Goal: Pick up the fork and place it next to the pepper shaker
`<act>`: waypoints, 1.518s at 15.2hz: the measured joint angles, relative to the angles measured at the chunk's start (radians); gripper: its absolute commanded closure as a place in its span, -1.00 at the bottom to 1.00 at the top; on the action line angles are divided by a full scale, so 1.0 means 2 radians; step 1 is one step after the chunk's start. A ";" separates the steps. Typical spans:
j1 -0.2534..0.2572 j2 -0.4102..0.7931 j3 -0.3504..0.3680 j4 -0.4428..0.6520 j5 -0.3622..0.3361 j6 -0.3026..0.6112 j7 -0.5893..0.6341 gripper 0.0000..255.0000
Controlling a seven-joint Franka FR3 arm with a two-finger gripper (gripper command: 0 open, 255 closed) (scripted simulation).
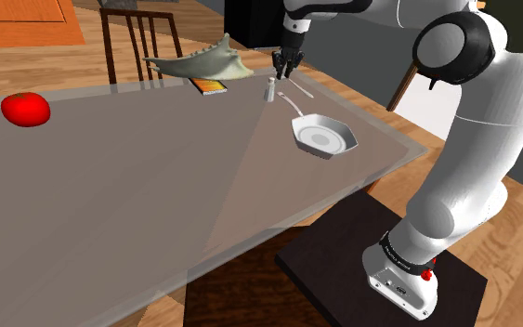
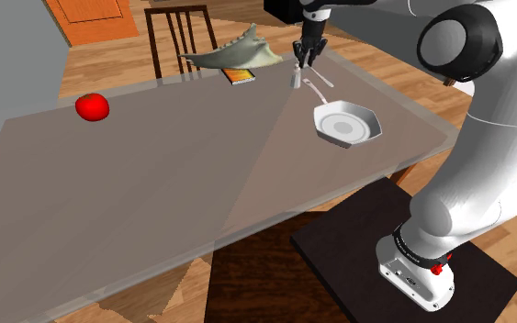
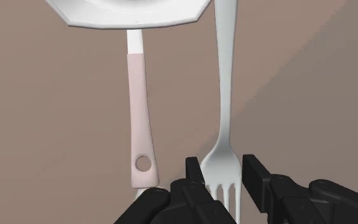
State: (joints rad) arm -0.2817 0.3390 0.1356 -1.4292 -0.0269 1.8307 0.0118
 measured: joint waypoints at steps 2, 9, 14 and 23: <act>-0.007 0.013 -0.004 0.010 0.000 0.003 -0.011 1.00; -0.009 0.018 -0.005 -0.027 0.000 0.045 -0.014 1.00; -0.009 0.024 -0.005 -0.053 -0.001 0.077 -0.014 1.00; -0.010 0.037 -0.007 -0.093 -0.002 0.130 -0.014 1.00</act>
State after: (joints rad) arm -0.3020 0.4121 0.1225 -1.6156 -0.0318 2.0899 -0.0172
